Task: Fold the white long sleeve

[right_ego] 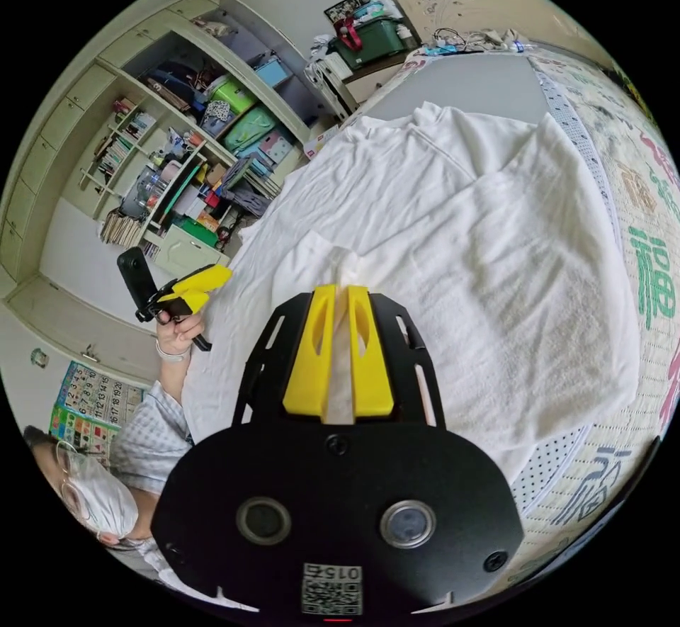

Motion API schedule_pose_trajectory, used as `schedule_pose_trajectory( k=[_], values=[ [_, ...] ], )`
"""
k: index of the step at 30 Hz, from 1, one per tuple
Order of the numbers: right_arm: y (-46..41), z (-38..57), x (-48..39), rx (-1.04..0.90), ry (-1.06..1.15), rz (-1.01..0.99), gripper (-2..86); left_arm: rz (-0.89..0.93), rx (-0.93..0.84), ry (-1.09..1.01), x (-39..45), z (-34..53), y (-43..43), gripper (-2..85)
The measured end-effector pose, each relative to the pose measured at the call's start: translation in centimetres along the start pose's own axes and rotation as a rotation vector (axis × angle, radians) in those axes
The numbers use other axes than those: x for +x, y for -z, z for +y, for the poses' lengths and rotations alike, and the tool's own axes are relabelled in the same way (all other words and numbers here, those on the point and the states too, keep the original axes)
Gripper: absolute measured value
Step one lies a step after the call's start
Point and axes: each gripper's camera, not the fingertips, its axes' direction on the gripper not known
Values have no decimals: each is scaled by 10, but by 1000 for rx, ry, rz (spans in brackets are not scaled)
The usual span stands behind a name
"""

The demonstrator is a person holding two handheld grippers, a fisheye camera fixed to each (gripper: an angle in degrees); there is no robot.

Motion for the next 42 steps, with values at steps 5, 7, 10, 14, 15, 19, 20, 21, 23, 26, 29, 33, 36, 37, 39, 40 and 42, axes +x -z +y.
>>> schedule_pose_trajectory(
  k=[5, 7, 10, 14, 15, 19, 20, 21, 23, 26, 29, 33, 36, 37, 39, 40, 42],
  values=[
    [23, 51, -36, 195, 338, 14, 8, 29, 41, 18, -12, 32, -24, 118],
    [24, 67, -53, 211, 477, 8, 5, 71, 72, 23, -17, 42, -30, 129],
    [21, 88, -71, 214, 649, -77, 2, 296, 153, 115, -42, 61, -42, 155],
    [10, 112, -82, 212, 777, -33, -1, 432, 181, 190, -65, 76, -58, 166],
    [9, 115, -82, 214, 785, -24, -1, 433, 172, 183, -64, 76, -60, 167],
    [5, 122, -69, 216, 781, -67, 0, 375, 116, 95, -51, 74, -73, 168],
    [5, 122, -62, 220, 769, -89, 1, 381, 100, 63, -47, 73, -77, 167],
    [6, 123, -59, 219, 767, -105, 1, 389, 91, 44, -44, 72, -79, 166],
    [7, 125, -48, 209, 786, -212, 3, 391, 52, -2, -37, 69, -88, 166],
    [7, 127, -39, 194, 809, -339, 5, 393, 37, -38, -32, 66, -94, 174],
    [3, 128, -32, 209, 795, -381, 8, 476, 19, -65, -26, 62, -100, 154],
    [-5, 130, -38, 171, 820, -365, 18, 527, 25, -179, -7, 55, -90, 55],
    [3, 139, -48, 204, 852, -255, 44, 489, 65, -270, 12, 47, -61, 14],
    [11, 144, -48, 249, 837, -183, 51, 469, 79, -284, 19, 43, -45, 10],
    [24, 147, -43, 327, 753, -34, 55, 440, 97, -285, 28, 36, -16, 5],
    [30, 150, -38, 377, 692, 82, 55, 423, 100, -302, 36, 32, 7, 4],
    [35, 156, -28, 452, 606, 249, 55, 395, 108, -325, 47, 34, 46, 3]
  ],
)
